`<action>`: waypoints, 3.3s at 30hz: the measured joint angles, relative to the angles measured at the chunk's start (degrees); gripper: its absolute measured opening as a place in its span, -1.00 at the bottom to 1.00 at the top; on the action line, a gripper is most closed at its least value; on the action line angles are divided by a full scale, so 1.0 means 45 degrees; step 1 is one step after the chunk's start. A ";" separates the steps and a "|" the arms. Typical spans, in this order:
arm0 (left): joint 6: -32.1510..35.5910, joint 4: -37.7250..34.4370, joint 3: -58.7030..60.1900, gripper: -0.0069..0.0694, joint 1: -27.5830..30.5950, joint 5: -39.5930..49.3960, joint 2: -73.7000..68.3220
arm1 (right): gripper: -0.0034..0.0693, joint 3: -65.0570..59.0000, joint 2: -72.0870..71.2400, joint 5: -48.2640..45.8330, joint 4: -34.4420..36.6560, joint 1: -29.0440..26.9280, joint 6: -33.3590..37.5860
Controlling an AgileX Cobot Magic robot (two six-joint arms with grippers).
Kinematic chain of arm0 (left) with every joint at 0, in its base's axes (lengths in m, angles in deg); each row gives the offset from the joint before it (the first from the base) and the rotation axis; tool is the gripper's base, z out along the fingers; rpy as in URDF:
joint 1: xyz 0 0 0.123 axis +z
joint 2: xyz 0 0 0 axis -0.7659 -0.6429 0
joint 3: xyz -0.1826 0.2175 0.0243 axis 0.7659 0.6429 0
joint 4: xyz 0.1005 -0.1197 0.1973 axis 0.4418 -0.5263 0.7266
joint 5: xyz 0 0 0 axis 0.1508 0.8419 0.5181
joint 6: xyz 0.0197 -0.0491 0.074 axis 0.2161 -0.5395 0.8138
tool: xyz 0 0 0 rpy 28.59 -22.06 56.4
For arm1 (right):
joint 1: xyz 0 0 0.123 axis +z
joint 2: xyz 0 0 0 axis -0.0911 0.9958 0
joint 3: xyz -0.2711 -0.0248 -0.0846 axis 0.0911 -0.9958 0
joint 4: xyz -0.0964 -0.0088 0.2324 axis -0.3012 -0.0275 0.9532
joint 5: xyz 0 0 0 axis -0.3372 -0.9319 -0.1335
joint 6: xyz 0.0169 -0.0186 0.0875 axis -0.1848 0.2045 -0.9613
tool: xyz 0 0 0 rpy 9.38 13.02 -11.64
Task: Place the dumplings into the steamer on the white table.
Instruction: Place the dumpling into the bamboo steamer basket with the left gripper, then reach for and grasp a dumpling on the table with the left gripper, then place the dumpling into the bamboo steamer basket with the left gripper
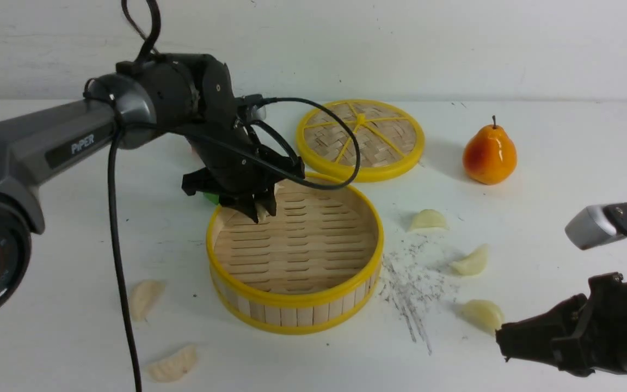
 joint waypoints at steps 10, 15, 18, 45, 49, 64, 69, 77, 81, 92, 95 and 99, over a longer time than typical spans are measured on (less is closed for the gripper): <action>-0.0259 0.0012 -0.0015 -0.12 0.0000 0.0379 -0.0361 | -0.70 0.0000 0.0000 0.0026 0.0044 0.0000 0.0000; -0.0259 0.0012 -0.0093 0.32 0.0000 0.0572 -0.0320 | -0.69 0.0000 0.0000 0.0026 0.0044 0.0000 0.0000; -0.0259 0.0012 -0.0441 0.41 0.0000 0.1012 -0.0155 | -0.68 0.0000 0.0000 0.0026 0.0044 0.0000 0.0000; 0.1805 0.1628 0.6629 0.00 0.2809 0.0528 0.3818 | -0.63 0.0000 0.0000 0.0363 -0.0728 0.0000 0.0002; 0.1776 0.1516 0.6675 -0.01 0.2809 -0.0233 0.3324 | -0.62 0.0000 0.0000 0.0363 -0.0638 0.0000 0.0002; 0.2284 0.0805 0.6675 -0.16 0.2809 -0.0767 0.2766 | -0.58 0.0000 0.0000 0.0363 -0.0538 0.0000 0.0002; 0.2287 0.0384 0.6445 -0.17 0.2809 -0.0970 0.2969 | -0.56 0.0000 0.0000 0.0363 -0.0538 0.0000 0.0002; 0.2387 -0.1024 0.4660 -0.17 0.2611 -0.0502 0.4032 | -0.55 0.0000 0.0000 0.0363 -0.0526 0.0000 0.0002; 0.2561 -0.1374 0.3432 -0.17 0.1431 -0.0587 0.3949 | -0.55 0.0000 0.0000 0.0363 -0.0240 0.0000 0.0002; 0.0417 0.1673 -0.0318 -0.17 -0.1379 -0.0840 0.0414 | -0.54 0.0000 0.0000 0.0156 -0.0095 0.0000 0.0002; -0.0082 0.2130 -0.0773 -0.17 -0.1550 -0.0454 -0.0316 | -0.53 0.0000 0.0000 0.0034 -0.0095 0.0000 0.0002; -0.0221 0.2172 -0.0898 -0.18 -0.1626 -0.0037 -0.0622 | -0.53 0.0000 0.0000 -0.0030 -0.0002 0.0000 0.0002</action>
